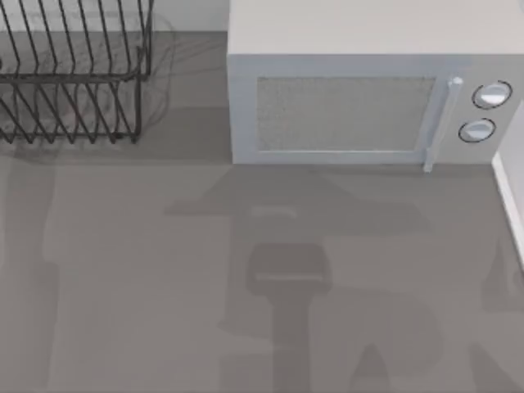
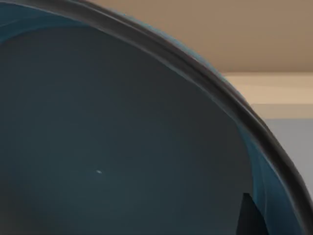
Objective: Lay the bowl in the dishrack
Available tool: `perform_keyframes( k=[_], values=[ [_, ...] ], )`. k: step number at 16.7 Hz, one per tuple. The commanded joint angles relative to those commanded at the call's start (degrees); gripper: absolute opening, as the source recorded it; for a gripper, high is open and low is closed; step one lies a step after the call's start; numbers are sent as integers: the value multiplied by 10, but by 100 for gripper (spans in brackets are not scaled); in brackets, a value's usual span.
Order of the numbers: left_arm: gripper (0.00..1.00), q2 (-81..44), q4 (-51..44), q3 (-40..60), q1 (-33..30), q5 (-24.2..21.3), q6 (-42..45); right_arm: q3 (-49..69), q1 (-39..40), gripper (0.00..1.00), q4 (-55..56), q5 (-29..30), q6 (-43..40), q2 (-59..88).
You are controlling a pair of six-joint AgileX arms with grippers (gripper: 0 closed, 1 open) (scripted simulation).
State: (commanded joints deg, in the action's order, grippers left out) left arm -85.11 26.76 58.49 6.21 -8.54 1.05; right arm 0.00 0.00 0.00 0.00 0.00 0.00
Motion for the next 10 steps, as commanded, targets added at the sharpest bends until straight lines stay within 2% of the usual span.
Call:
perform_keyframes(
  k=[5, 10],
  values=[
    [0, -129, 174, -44, -19, 20, 0, 0, 0, 100, 0, 0, 0, 0],
    [0, -155, 208, -56, -24, 25, -1, 0, 0, 100, 0, 0, 0, 0]
  ],
)
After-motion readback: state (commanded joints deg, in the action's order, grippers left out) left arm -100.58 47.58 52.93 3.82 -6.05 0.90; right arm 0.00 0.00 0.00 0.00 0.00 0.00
